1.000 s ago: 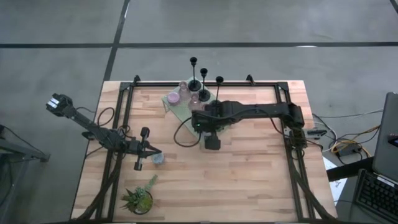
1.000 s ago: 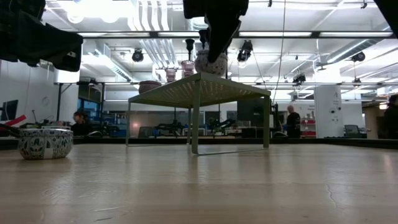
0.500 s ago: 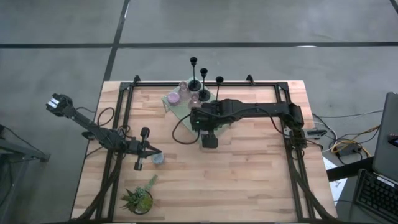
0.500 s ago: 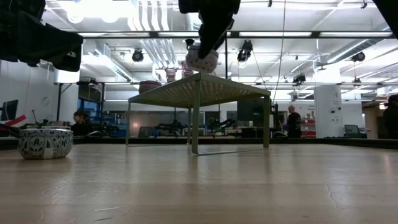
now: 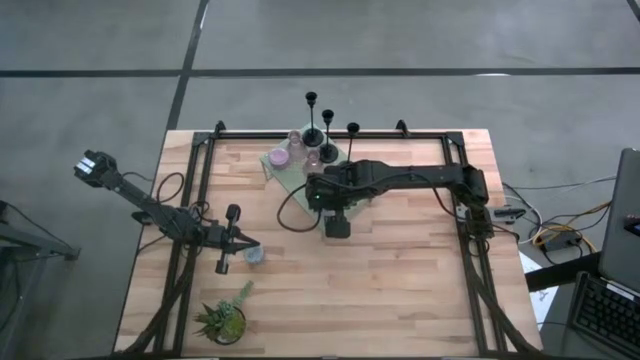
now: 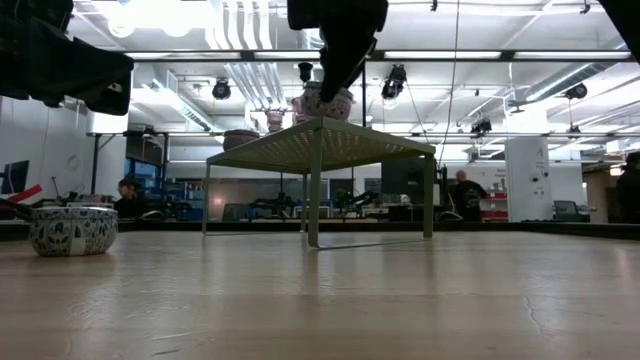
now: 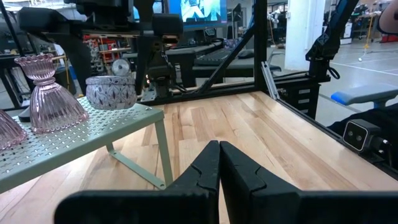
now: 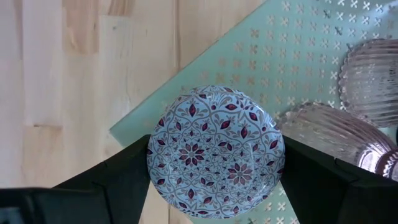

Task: Pick & Place candle stick holders
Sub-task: Put the white scented candle on the shelf aligned with the pink glass candle holder

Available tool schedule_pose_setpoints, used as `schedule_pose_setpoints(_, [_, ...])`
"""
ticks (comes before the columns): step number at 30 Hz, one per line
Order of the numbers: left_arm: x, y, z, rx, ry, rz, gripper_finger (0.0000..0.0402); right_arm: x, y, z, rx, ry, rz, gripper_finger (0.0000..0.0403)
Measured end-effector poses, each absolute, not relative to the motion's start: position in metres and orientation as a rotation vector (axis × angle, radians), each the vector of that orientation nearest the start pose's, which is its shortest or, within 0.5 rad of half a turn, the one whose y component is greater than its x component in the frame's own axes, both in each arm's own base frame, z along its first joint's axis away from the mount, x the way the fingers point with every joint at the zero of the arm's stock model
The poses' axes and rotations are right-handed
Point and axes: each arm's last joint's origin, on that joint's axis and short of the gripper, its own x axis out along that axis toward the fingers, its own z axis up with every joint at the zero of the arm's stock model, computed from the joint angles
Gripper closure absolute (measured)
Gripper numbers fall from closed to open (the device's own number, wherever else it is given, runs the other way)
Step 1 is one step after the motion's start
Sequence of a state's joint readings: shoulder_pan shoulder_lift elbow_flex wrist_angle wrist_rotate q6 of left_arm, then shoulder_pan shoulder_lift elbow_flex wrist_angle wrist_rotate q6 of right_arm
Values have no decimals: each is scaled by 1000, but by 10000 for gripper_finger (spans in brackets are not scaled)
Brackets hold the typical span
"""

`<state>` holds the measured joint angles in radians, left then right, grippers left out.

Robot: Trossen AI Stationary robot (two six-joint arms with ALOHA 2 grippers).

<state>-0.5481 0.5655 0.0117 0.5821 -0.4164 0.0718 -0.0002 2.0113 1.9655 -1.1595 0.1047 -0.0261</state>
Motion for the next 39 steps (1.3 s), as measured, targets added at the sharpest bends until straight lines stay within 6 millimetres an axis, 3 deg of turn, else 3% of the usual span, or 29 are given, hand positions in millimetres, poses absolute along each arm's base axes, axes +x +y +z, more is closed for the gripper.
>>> schedule_pose_setpoints(10, [118, -58, 170, 58, -30, -131, 387, 416, -3, 289, -101, 1212, -56, 71])
schedule_pose_setpoints(17, [118, -58, 170, 59, -30, -131, 387, 417, -3, 294, -109, 1196, -61, 35])
schedule_pose_setpoints(33, [118, -58, 170, 58, -30, -131, 387, 396, -2, 326, -50, 1251, -108, 35])
schedule_pose_setpoints(39, [118, -58, 170, 58, -30, -131, 387, 387, -2, 321, -16, 1321, -166, 62])
